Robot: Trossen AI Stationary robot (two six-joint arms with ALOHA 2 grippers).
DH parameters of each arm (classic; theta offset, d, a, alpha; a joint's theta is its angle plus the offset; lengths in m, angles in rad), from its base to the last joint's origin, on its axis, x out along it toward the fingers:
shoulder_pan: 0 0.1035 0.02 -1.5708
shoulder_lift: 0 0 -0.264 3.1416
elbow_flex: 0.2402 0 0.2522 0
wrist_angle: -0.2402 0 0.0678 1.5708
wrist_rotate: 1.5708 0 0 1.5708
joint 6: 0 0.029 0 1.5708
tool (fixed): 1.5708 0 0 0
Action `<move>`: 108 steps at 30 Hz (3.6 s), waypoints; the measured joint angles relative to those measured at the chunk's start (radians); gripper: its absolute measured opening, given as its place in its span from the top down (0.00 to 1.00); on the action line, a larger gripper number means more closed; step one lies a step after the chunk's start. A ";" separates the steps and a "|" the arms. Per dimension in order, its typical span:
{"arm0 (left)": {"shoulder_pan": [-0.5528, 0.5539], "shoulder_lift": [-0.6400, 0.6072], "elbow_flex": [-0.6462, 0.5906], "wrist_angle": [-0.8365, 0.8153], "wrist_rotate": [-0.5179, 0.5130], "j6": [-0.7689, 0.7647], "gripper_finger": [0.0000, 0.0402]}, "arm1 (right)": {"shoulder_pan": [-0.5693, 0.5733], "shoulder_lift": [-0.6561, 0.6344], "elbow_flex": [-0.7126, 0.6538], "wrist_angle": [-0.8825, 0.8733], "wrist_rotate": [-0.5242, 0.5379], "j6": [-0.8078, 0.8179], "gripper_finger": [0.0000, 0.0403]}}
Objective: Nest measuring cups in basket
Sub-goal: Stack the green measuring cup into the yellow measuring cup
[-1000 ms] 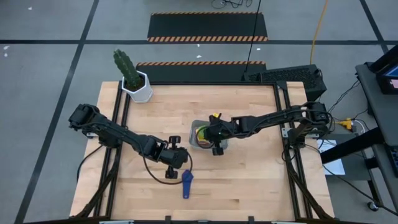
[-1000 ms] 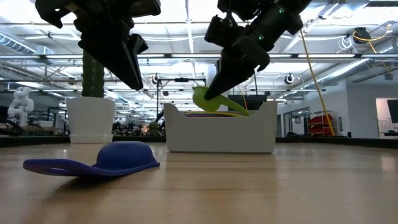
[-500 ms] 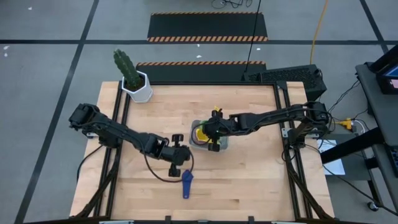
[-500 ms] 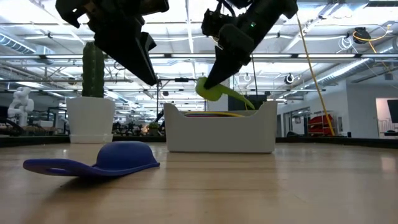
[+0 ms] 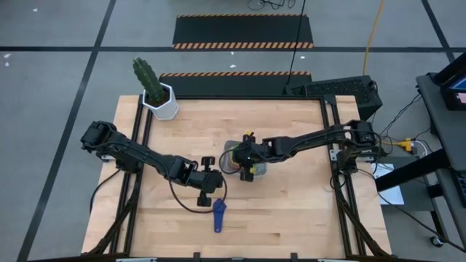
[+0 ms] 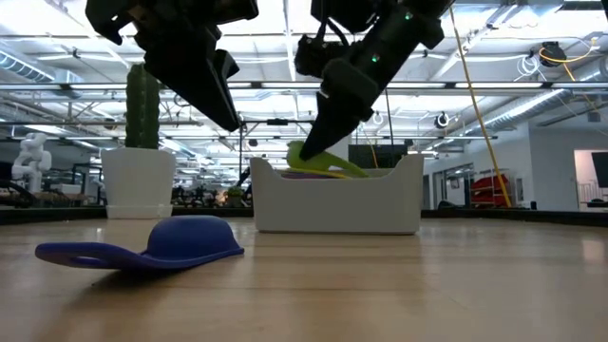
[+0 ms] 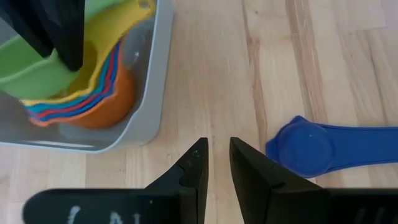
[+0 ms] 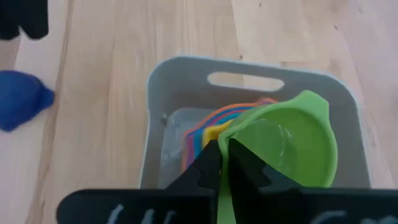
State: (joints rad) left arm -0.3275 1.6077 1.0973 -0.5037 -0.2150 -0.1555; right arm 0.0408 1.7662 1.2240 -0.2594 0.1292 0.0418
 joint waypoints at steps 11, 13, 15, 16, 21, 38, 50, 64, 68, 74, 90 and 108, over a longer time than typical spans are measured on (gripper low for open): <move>0.000 0.000 0.000 -0.018 0.000 0.003 0.83 | -0.003 0.013 0.000 0.008 0.000 0.027 0.93; 0.000 0.000 0.000 -0.018 0.000 0.003 0.83 | -0.004 0.013 0.000 0.006 0.000 0.040 0.90; 0.000 0.000 0.000 -0.018 0.000 0.003 0.83 | -0.007 0.013 0.000 0.004 -0.001 0.053 0.87; 0.000 0.000 0.000 -0.018 0.000 0.004 0.83 | -0.007 0.013 0.000 0.004 -0.001 0.058 0.86; 0.000 0.000 0.000 -0.016 0.000 0.015 0.83 | -0.007 0.013 0.000 0.004 -0.002 0.070 0.80; 0.000 0.000 0.000 -0.016 0.000 0.017 0.83 | -0.025 -0.021 0.104 -0.357 -0.025 0.290 0.72; 0.004 0.000 0.000 -0.016 0.000 0.018 0.83 | -0.029 -0.020 0.098 -0.360 -0.024 0.371 0.32; 0.004 0.000 0.000 -0.016 0.000 -0.002 0.83 | -0.038 -0.004 0.092 -0.352 -0.028 0.418 0.08; 0.004 0.000 0.000 -0.016 0.000 -0.002 0.83 | -0.036 0.008 0.092 -0.351 -0.023 0.432 0.08; 0.004 0.000 0.000 -0.016 0.000 -0.002 0.83 | -0.033 0.051 0.092 -0.331 -0.028 0.429 0.08; 0.005 0.000 0.000 -0.015 0.000 0.020 0.83 | -0.026 0.064 0.092 -0.278 -0.054 0.424 0.12; 0.005 0.000 0.000 -0.015 0.000 0.021 0.83 | -0.006 0.066 0.092 -0.301 0.051 0.422 0.31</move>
State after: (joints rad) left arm -0.3229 1.6073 1.0973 -0.5186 -0.2146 -0.1341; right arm 0.0352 1.8324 1.3159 -0.5601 0.1799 0.4633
